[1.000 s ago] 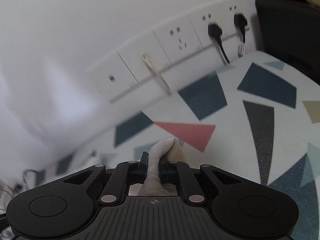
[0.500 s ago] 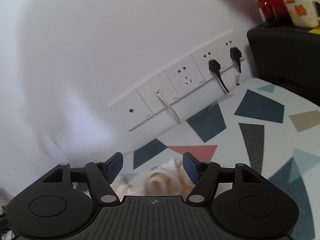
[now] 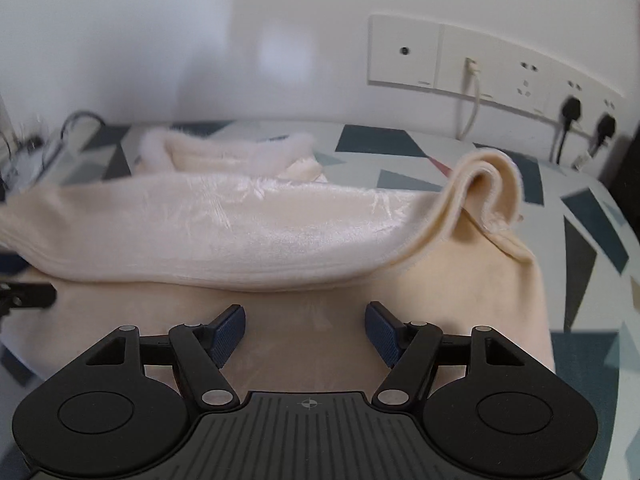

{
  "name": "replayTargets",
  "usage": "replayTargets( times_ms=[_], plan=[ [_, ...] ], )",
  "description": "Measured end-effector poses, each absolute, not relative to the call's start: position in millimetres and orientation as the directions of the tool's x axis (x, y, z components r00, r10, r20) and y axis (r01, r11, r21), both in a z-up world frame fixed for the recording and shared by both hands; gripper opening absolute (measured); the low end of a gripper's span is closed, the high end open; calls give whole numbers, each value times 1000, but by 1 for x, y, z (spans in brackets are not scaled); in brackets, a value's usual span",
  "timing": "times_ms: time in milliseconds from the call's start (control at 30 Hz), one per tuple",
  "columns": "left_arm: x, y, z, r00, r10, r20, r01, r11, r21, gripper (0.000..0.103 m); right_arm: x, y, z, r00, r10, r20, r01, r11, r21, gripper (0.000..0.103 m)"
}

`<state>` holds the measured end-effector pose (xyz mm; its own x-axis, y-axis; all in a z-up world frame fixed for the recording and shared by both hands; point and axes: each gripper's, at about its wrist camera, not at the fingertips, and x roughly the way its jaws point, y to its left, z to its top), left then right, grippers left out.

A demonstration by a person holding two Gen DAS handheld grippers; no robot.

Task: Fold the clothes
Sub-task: 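Lift the hem and fold it toward the collar with both grippers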

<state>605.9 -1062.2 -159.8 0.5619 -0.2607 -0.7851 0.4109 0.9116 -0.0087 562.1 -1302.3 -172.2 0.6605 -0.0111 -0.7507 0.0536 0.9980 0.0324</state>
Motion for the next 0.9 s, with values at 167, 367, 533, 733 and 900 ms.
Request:
replayTargets(
  times_ms=[167, 367, 533, 733, 900],
  plan=[
    [639, -1066, -159, 584, -244, -774, 379, 925, -5, 64, 586, -1304, -169, 669, -17, -743, 40, 999, 14, 63],
    [683, -1055, -108, 739, -190, -647, 218, 975, -37, 59, 646, -1352, -118, 801, -95, -591, 198, 974, 111, 63],
    [708, -1041, -81, 797, -152, -585, 130, 988, -79, 64, 636, -1382, -96, 829, -124, -545, 286, 932, 222, 69],
    [678, -992, -118, 687, -133, -714, 83, 991, -104, 72, 568, -1405, -133, 748, -179, -639, 378, 907, 188, 74],
    [652, -964, -138, 623, -96, -776, 44, 995, -88, 74, 522, -1419, -161, 660, -205, -723, 463, 868, 177, 79]
  ],
)
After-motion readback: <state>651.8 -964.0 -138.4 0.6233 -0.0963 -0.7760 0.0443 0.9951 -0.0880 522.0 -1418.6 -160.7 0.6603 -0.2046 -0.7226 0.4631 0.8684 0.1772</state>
